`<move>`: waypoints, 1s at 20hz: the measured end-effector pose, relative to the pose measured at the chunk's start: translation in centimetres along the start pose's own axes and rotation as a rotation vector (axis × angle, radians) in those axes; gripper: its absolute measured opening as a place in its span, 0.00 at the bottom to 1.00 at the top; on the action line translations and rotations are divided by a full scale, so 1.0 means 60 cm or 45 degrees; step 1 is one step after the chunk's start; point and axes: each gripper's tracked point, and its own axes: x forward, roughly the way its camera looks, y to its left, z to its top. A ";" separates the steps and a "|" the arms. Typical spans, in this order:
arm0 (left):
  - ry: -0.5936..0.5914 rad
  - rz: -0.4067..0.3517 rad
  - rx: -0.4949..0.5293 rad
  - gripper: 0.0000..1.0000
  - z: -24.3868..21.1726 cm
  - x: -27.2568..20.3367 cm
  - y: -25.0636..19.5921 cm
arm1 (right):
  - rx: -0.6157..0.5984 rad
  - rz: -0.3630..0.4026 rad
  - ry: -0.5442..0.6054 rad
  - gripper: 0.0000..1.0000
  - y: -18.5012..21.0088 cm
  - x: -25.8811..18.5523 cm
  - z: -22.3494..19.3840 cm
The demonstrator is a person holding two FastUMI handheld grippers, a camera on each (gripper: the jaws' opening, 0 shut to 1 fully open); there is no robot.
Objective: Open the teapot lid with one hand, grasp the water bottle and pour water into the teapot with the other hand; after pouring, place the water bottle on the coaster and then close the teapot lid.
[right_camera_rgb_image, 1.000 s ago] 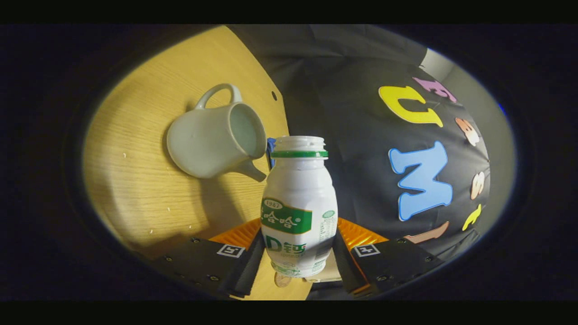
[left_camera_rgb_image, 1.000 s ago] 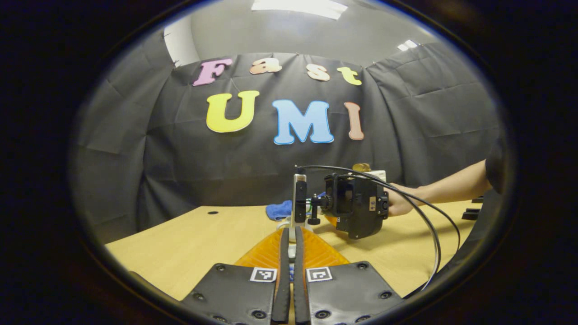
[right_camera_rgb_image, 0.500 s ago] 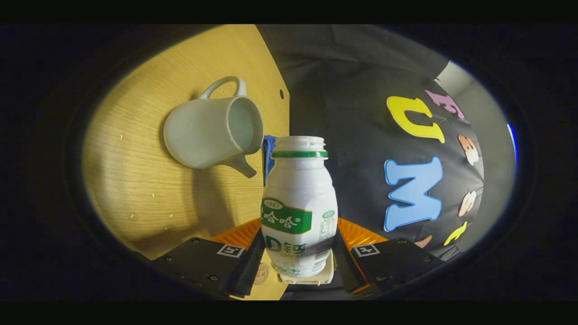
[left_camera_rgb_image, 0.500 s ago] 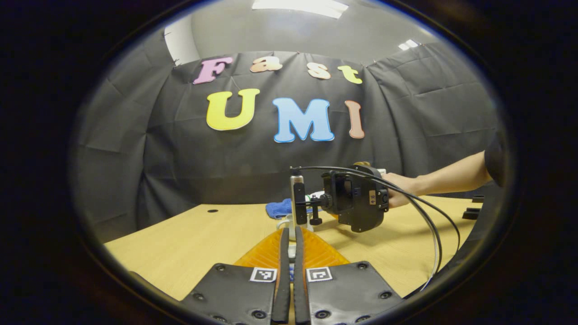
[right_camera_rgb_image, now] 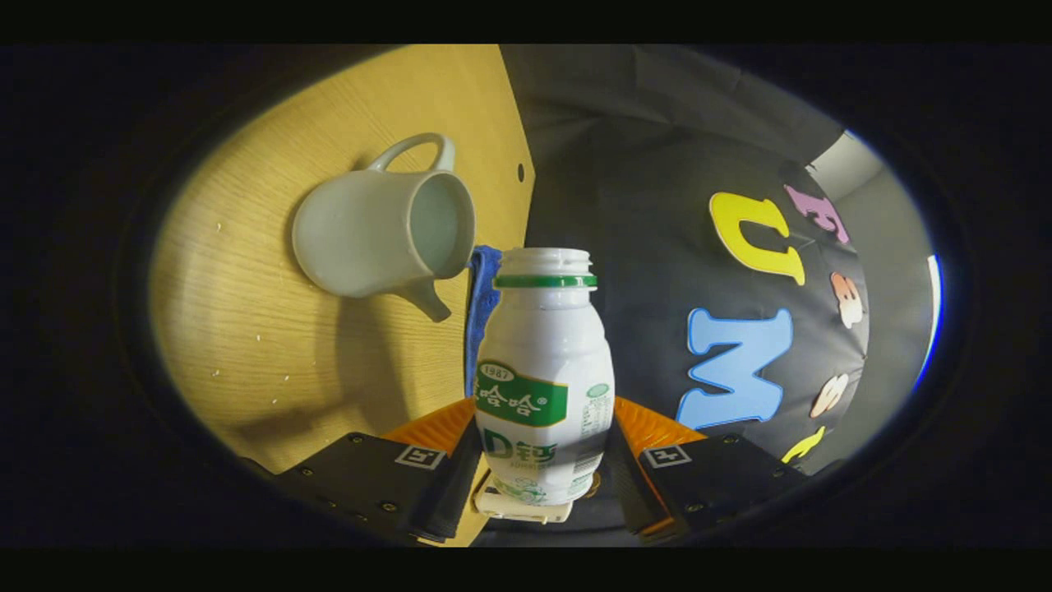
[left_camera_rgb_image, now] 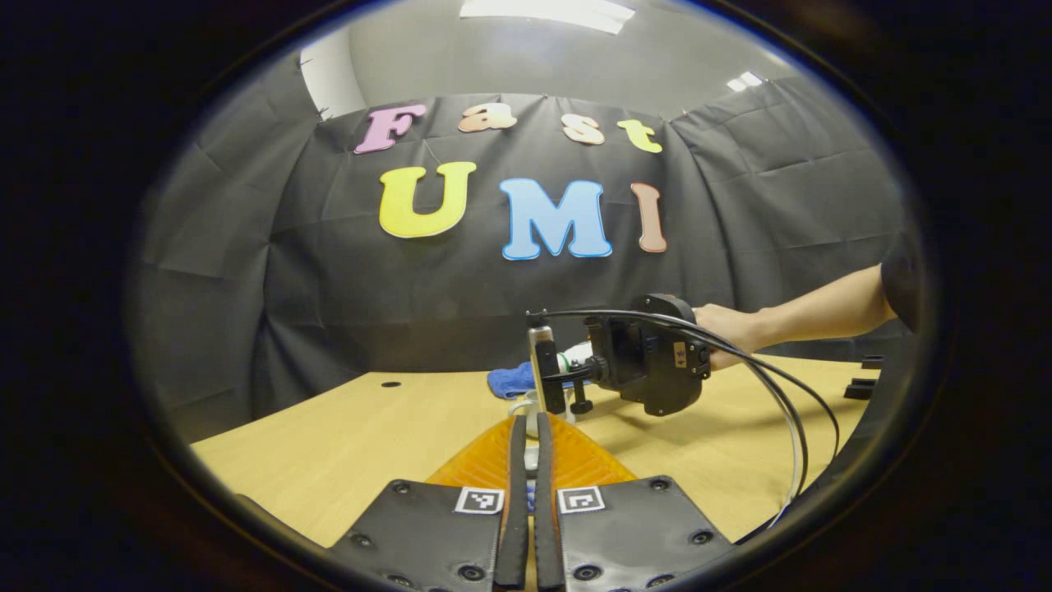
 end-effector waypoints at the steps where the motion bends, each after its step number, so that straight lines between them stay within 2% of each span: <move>1: -0.001 0.000 0.000 0.14 0.001 0.001 0.000 | -0.011 -0.006 -0.002 0.72 -0.001 0.001 0.000; 7: 0.001 -0.001 0.005 0.14 -0.002 0.000 0.001 | -0.078 -0.035 -0.005 0.72 -0.012 0.006 -0.003; 8: -0.001 -0.002 0.005 0.10 -0.001 0.001 0.001 | -0.088 -0.040 -0.005 0.72 -0.016 0.007 -0.003; 9: -0.003 -0.001 0.006 0.14 0.001 -0.001 0.000 | -0.096 -0.041 -0.006 0.72 -0.021 0.007 -0.004; 20: -0.013 0.001 0.007 0.14 0.005 -0.003 0.002 | -0.206 -0.067 -0.023 0.72 -0.038 0.006 0.007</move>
